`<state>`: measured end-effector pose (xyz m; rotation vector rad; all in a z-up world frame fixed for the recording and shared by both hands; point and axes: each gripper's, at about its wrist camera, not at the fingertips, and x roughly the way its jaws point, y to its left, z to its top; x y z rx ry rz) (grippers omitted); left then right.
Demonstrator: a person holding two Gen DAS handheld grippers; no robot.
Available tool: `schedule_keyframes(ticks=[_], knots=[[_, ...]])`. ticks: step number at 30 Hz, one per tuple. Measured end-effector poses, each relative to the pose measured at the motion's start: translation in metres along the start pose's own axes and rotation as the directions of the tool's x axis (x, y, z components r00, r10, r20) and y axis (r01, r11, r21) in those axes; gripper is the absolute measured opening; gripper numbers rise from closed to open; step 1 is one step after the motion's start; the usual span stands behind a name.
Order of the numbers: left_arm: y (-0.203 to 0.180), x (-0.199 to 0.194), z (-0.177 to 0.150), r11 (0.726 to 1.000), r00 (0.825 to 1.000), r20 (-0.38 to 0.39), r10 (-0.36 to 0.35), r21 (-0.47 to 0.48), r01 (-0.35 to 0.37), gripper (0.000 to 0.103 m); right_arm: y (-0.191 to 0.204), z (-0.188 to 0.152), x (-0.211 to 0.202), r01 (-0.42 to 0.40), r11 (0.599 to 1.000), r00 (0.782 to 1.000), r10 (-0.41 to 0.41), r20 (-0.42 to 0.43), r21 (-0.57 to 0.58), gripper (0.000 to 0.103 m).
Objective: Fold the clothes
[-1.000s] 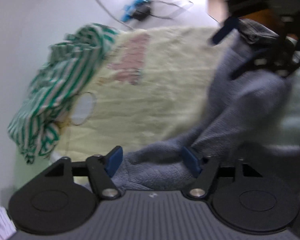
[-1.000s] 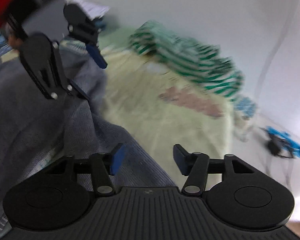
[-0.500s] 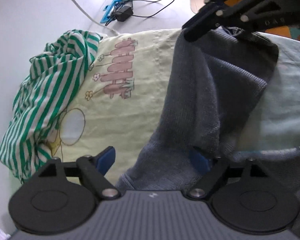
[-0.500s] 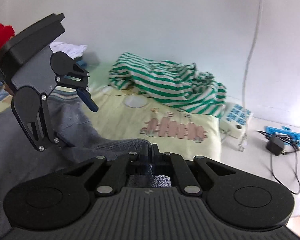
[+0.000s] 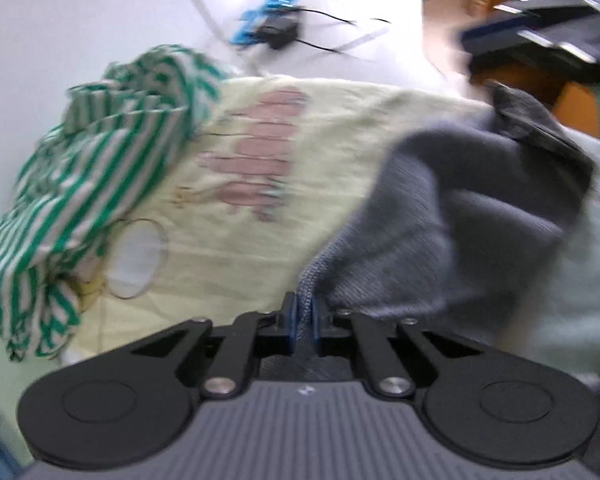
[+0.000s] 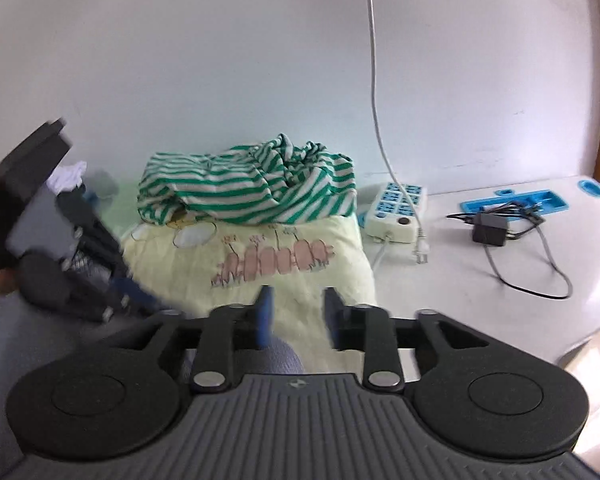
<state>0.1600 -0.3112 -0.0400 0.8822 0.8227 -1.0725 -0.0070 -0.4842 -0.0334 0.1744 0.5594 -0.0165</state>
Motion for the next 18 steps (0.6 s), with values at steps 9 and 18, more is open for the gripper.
schedule_keyframes(ticks=[9,18], knots=[[0.003,0.01,0.007,0.974,0.98,0.065,0.19,-0.139,-0.18,0.004,-0.047,-0.045,-0.032,0.152,0.963,0.979,-0.114,-0.172,0.225,0.059],[0.02,-0.066,-0.011,0.922,0.96,0.186,0.211,-0.363,-0.132,0.055,0.001,-0.066,-0.02,0.227,0.974,0.963,-0.223,-0.153,0.01,0.029]])
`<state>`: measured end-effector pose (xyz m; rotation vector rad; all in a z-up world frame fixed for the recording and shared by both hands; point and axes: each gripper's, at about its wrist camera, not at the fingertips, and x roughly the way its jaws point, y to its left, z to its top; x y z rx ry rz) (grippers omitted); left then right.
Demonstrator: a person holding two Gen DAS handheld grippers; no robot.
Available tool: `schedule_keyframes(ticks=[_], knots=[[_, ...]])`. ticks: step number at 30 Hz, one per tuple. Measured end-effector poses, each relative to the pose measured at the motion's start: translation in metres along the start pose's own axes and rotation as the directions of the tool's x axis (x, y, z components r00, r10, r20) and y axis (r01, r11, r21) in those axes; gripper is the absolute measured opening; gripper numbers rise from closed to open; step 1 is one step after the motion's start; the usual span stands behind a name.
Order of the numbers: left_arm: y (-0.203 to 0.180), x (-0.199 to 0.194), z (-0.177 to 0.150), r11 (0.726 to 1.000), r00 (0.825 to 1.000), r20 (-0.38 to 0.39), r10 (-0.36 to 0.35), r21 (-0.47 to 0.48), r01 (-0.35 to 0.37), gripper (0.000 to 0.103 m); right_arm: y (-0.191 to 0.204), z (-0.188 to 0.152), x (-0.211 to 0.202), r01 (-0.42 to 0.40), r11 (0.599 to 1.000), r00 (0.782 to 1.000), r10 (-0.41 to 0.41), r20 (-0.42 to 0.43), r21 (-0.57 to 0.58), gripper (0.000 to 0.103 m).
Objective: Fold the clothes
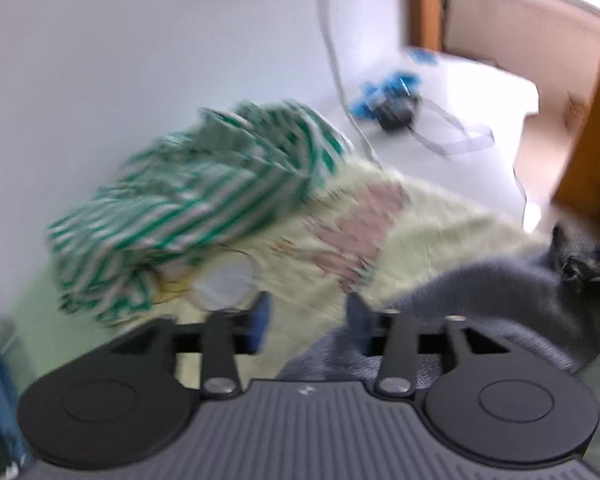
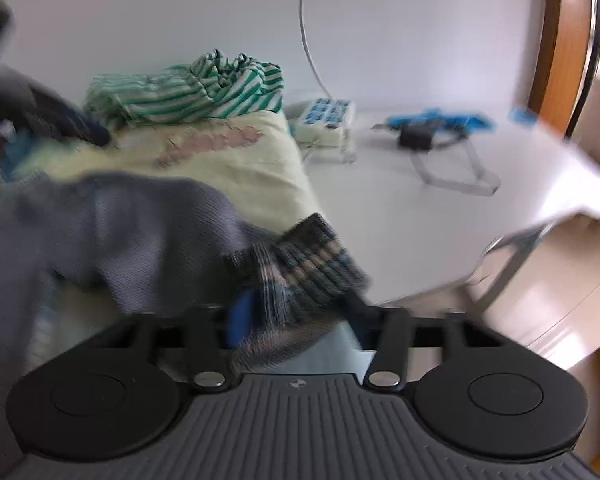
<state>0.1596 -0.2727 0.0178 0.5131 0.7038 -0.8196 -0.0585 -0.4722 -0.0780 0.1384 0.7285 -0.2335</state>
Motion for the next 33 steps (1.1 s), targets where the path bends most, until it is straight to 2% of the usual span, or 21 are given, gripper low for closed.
schedule_keyframes(ticks=[1,3,6,8,11,12,14,16,17,18,19,20,22,23,24,25,28,30,31,33], knots=[[0.007,-0.015,-0.007,0.999,1.0,0.018,0.009,-0.034,-0.008,0.055,-0.005,0.002,-0.002,0.0,1.0,1.0,0.0,0.012,0.029,0.019],[0.023,-0.043,-0.026,0.992,0.999,0.031,0.032,-0.121,-0.028,0.056,-0.02,0.006,-0.004,0.007,0.992,1.0,-0.01,0.028,0.129,0.016],[0.036,-0.073,-0.073,0.963,0.998,-0.007,0.066,-0.261,-0.065,0.051,-0.039,0.009,0.001,0.105,0.976,0.994,-0.103,-0.021,0.192,0.017],[0.033,-0.089,-0.112,0.939,0.994,-0.057,0.089,-0.329,-0.103,0.051,-0.047,0.009,0.002,0.182,0.961,0.983,-0.173,-0.061,0.207,0.021],[0.021,-0.112,-0.171,0.885,0.987,-0.12,0.108,-0.441,-0.15,0.05,-0.046,0.016,-0.016,0.261,0.937,0.962,-0.271,0.011,0.234,0.034],[0.017,-0.118,-0.187,0.865,0.984,-0.135,0.116,-0.473,-0.167,0.051,-0.041,0.018,-0.026,0.226,0.942,0.966,-0.25,0.069,0.247,0.039],[0.003,-0.129,-0.218,0.82,0.972,-0.173,0.162,-0.524,-0.23,0.052,-0.021,0.023,-0.042,0.132,0.962,0.97,-0.175,0.169,0.237,0.042],[-0.008,-0.139,-0.244,0.771,0.958,-0.202,0.204,-0.57,-0.285,0.052,0.014,0.024,-0.043,-0.027,0.989,0.982,-0.001,0.191,0.149,0.045],[-0.012,-0.145,-0.254,0.747,0.953,-0.209,0.218,-0.592,-0.301,0.052,0.036,0.023,-0.038,-0.145,0.985,0.98,0.13,0.148,0.096,0.045],[-0.014,-0.153,-0.26,0.733,0.948,-0.214,0.237,-0.601,-0.319,0.053,0.058,0.02,-0.032,-0.253,0.966,0.965,0.248,0.086,0.06,0.043],[-0.015,-0.165,-0.267,0.72,0.938,-0.221,0.268,-0.6,-0.347,0.054,0.078,0.015,-0.028,-0.342,0.939,0.94,0.341,0.022,0.036,0.04],[-0.011,-0.179,-0.274,0.703,0.923,-0.229,0.308,-0.599,-0.384,0.055,0.097,0.009,-0.023,-0.425,0.905,0.904,0.425,-0.042,0.016,0.039],[0.005,-0.213,-0.291,0.653,0.885,-0.251,0.392,-0.602,-0.46,0.056,0.136,-0.005,-0.021,-0.541,0.841,0.833,0.53,-0.16,-0.029,0.034],[0.011,-0.228,-0.3,0.628,0.862,-0.269,0.429,-0.598,-0.499,0.058,0.153,-0.013,-0.024,-0.561,0.826,0.819,0.542,-0.187,-0.062,0.034],[0.016,-0.241,-0.311,0.609,0.839,-0.3,0.455,-0.582,-0.538,0.064,0.167,-0.019,-0.027,-0.568,0.817,0.816,0.543,-0.2,-0.099,0.035],[0.023,-0.252,-0.325,0.604,0.827,-0.33,0.455,-0.568,-0.559,0.067,0.177,-0.025,-0.03,-0.565,0.814,0.819,0.534,-0.211,-0.134,0.036],[0.04,-0.274,-0.364,0.625,0.848,-0.349,0.398,-0.574,-0.529,0.071,0.2,-0.033,-0.036,-0.538,0.816,0.84,0.497,-0.219,-0.211,0.04],[0.047,-0.279,-0.384,0.628,0.841,-0.346,0.417,-0.559,-0.541,0.085,0.207,-0.034,-0.039,-0.52,0.821,0.852,0.478,-0.215,-0.236,0.041],[0.052,-0.28,-0.393,0.629,0.84,-0.345,0.419,-0.556,-0.543,0.086,0.212,-0.033,-0.038,-0.513,0.825,0.856,0.47,-0.217,-0.237,0.043],[0.063,-0.272,-0.405,0.65,0.858,-0.345,0.379,-0.561,-0.513,0.085,0.219,-0.037,-0.039,-0.486,0.84,0.871,0.443,-0.213,-0.241,0.044]])
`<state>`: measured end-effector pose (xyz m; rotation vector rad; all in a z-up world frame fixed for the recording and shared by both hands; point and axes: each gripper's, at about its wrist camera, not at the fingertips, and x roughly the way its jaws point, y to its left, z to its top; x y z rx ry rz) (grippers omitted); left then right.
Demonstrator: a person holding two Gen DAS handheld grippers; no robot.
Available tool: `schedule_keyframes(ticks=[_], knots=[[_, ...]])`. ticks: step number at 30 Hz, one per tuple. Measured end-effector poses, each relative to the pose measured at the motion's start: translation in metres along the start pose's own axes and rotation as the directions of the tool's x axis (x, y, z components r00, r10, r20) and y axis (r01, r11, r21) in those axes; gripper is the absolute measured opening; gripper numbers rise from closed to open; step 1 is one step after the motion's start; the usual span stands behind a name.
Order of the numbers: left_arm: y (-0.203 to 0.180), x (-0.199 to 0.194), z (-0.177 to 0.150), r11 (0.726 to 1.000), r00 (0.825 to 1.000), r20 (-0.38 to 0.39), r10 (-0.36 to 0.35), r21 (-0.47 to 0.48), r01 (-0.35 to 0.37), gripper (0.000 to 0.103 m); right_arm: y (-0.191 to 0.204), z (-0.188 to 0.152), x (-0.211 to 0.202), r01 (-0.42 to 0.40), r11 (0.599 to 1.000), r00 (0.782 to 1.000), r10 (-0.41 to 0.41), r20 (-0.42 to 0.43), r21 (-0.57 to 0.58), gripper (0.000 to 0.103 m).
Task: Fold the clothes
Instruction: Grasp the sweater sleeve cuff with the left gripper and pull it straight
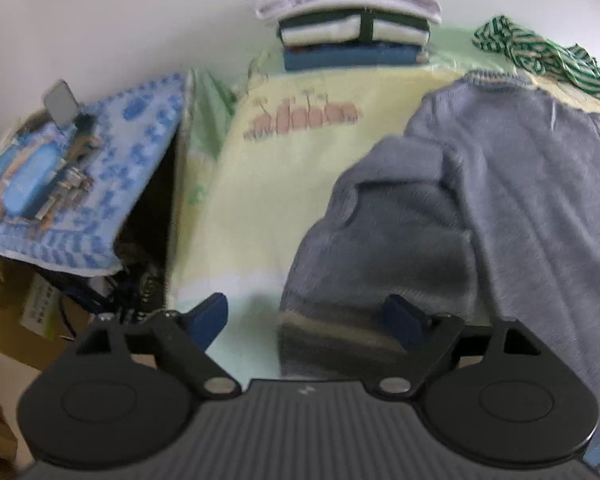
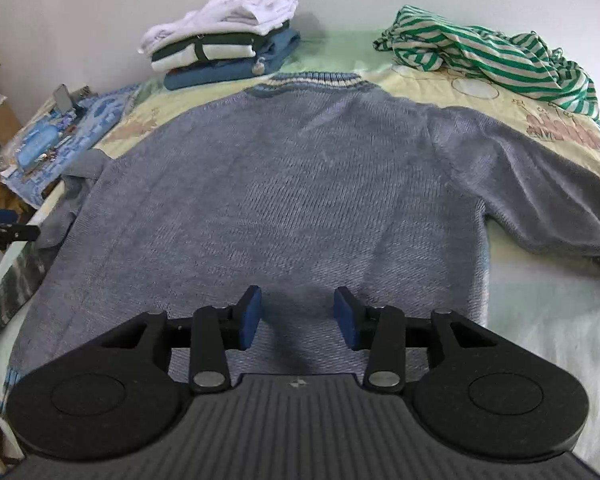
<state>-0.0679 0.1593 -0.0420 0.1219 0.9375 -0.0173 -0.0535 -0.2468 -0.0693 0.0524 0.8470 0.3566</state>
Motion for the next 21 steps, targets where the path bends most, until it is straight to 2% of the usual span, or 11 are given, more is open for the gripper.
schedule_keyframes(ticks=[1,3,4,7,8,10,11,13,17,18,21], knots=[[0.003,0.005,0.0,0.999,0.999,-0.009,-0.032,0.0,0.032,0.083,0.004,0.0,0.002,0.021,1.0,1.0,-0.021,0.001,-0.003,0.045],[0.008,0.006,-0.001,0.992,0.993,-0.004,-0.121,-0.021,0.121,0.051,0.009,0.0,0.004,0.051,0.999,0.999,-0.051,0.002,0.0,0.049],[0.01,0.006,-0.001,0.988,0.988,0.002,-0.154,-0.032,0.154,0.047,0.011,0.0,0.006,0.06,0.998,0.998,-0.06,0.006,0.003,0.053],[0.012,0.002,-0.004,0.984,0.985,0.032,-0.169,-0.046,0.17,0.027,0.021,-0.004,0.009,0.08,0.997,0.997,-0.08,0.022,0.0,0.069],[0.012,0.0,-0.005,0.984,0.984,0.043,-0.171,-0.05,0.173,0.011,0.025,-0.006,0.01,0.086,0.996,0.996,-0.086,0.028,-0.006,0.072],[0.013,-0.005,-0.002,0.989,0.988,0.081,-0.134,-0.043,0.138,0.01,0.035,-0.009,0.011,0.113,0.993,0.993,-0.112,0.033,-0.026,0.076],[0.013,-0.007,0.002,0.994,0.989,0.106,-0.1,-0.032,0.104,0.003,0.038,-0.01,0.011,0.133,0.991,0.991,-0.132,0.037,-0.029,0.076],[0.018,-0.014,0.015,1.0,0.987,0.161,0.002,0.006,-0.003,0.0,0.045,-0.011,0.013,0.173,0.984,0.984,-0.171,0.041,-0.041,0.076],[0.036,-0.049,0.046,0.987,0.933,0.331,0.143,0.015,-0.157,0.0,0.049,-0.012,0.015,0.205,0.978,0.978,-0.204,0.051,-0.023,0.077],[0.041,-0.056,0.05,0.99,0.93,0.348,0.12,0.024,-0.137,0.0,0.05,-0.012,0.015,0.211,0.977,0.976,-0.209,0.054,-0.023,0.077],[0.057,-0.065,0.052,0.999,0.956,0.291,-0.029,0.033,0.02,0.009,0.052,-0.013,0.016,0.227,0.974,0.972,-0.226,0.057,-0.014,0.077]])
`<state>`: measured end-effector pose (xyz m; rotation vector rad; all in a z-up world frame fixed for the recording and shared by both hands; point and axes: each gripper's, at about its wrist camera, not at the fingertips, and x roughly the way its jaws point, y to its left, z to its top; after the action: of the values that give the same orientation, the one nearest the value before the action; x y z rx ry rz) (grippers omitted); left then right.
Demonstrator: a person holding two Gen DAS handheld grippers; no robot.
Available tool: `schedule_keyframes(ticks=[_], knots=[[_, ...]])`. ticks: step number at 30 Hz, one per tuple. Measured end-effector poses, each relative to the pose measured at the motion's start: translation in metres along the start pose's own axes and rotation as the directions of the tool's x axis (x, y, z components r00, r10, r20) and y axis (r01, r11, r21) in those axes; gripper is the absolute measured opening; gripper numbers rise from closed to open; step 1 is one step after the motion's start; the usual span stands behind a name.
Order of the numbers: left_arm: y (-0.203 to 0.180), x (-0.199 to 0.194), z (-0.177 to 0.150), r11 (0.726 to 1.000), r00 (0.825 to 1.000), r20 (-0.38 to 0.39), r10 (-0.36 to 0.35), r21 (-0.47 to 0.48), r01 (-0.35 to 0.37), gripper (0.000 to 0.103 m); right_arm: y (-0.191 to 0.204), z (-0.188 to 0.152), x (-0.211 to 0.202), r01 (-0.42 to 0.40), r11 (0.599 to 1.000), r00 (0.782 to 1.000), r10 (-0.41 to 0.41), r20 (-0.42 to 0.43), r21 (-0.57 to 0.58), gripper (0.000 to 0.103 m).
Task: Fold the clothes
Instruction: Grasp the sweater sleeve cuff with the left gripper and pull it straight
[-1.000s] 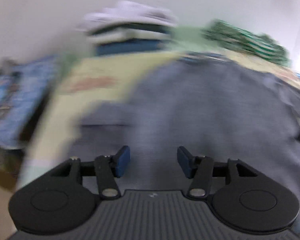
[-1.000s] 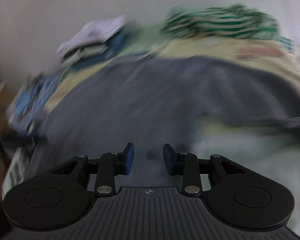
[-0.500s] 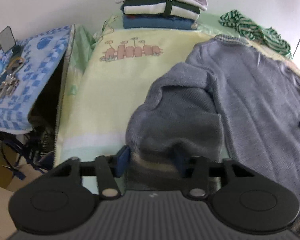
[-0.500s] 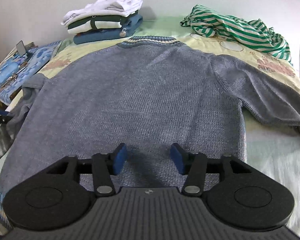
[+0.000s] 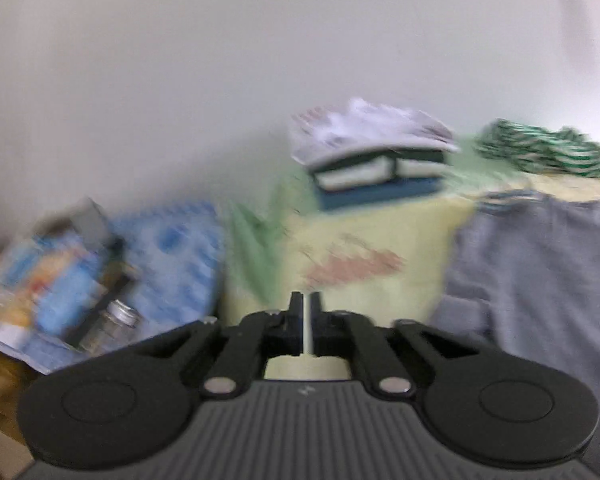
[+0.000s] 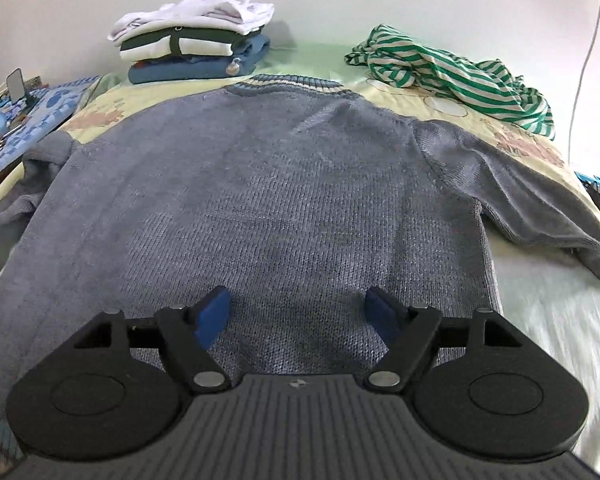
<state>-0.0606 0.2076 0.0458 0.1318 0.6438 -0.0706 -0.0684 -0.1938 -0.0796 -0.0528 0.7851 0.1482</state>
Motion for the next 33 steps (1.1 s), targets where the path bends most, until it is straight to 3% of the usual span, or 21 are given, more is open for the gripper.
schedule_keyframes(ticks=[2,4,6,7,11,13,14,15,17,21,24,26,30,33], knots=[[0.005,0.008,-0.017,0.996,0.992,-0.09,-0.089,-0.038,0.086,0.013,0.001,0.0,0.0,0.008,1.0,1.0,-0.008,0.002,0.002,0.077],[0.006,0.017,-0.042,0.989,0.972,-0.185,-0.143,-0.072,0.132,0.013,0.002,-0.001,0.0,0.015,1.0,1.0,-0.015,0.003,0.006,0.077],[0.004,0.021,-0.067,0.976,0.942,-0.265,-0.207,-0.123,0.18,0.028,0.003,-0.002,-0.001,0.02,1.0,1.0,-0.021,0.006,0.011,0.078],[0.0,0.02,-0.077,0.974,0.935,-0.28,-0.216,-0.123,0.189,0.033,0.003,-0.003,-0.001,0.024,1.0,1.0,-0.024,0.01,0.013,0.078],[-0.022,0.016,-0.101,0.97,0.923,-0.299,-0.242,-0.086,0.227,0.074,0.005,-0.004,-0.001,0.034,0.999,0.999,-0.034,0.018,0.021,0.078],[-0.03,0.016,-0.103,0.974,0.93,-0.289,-0.228,-0.052,0.222,0.072,0.005,-0.004,-0.001,0.035,0.999,0.999,-0.036,0.018,0.022,0.079],[-0.035,0.016,-0.104,0.976,0.935,-0.283,-0.216,-0.026,0.218,0.066,0.005,-0.004,-0.001,0.037,0.999,0.999,-0.037,0.018,0.022,0.079],[-0.038,0.013,-0.104,0.974,0.936,-0.274,-0.22,-0.008,0.227,0.044,0.006,-0.004,-0.001,0.038,0.999,0.999,-0.038,0.018,0.024,0.079],[-0.038,0.01,-0.102,0.966,0.93,-0.261,-0.258,-0.055,0.252,0.012,0.006,-0.004,-0.001,0.041,0.999,0.999,-0.042,0.021,0.028,0.079],[-0.039,0.012,-0.097,0.974,0.942,-0.249,-0.225,-0.031,0.224,0.008,0.007,-0.005,-0.001,0.049,0.998,0.998,-0.05,0.024,0.034,0.08],[-0.033,0.002,-0.076,0.991,0.985,-0.156,-0.079,0.096,0.095,0.008,0.006,-0.006,-0.001,0.049,0.998,0.998,-0.05,0.025,0.033,0.08],[-0.022,-0.005,-0.054,0.987,0.997,-0.057,0.045,0.159,-0.035,0.008,0.006,-0.005,-0.001,0.05,0.998,0.998,-0.051,0.025,0.035,0.08],[0.009,-0.004,-0.016,0.953,0.97,0.06,0.236,0.18,-0.243,0.009,0.007,-0.007,0.0,0.053,0.998,0.998,-0.054,0.029,0.037,0.081],[0.029,-0.004,-0.005,0.948,0.959,0.063,0.275,0.15,-0.281,0.011,0.006,-0.008,-0.001,0.053,0.998,0.998,-0.054,0.032,0.037,0.081]])
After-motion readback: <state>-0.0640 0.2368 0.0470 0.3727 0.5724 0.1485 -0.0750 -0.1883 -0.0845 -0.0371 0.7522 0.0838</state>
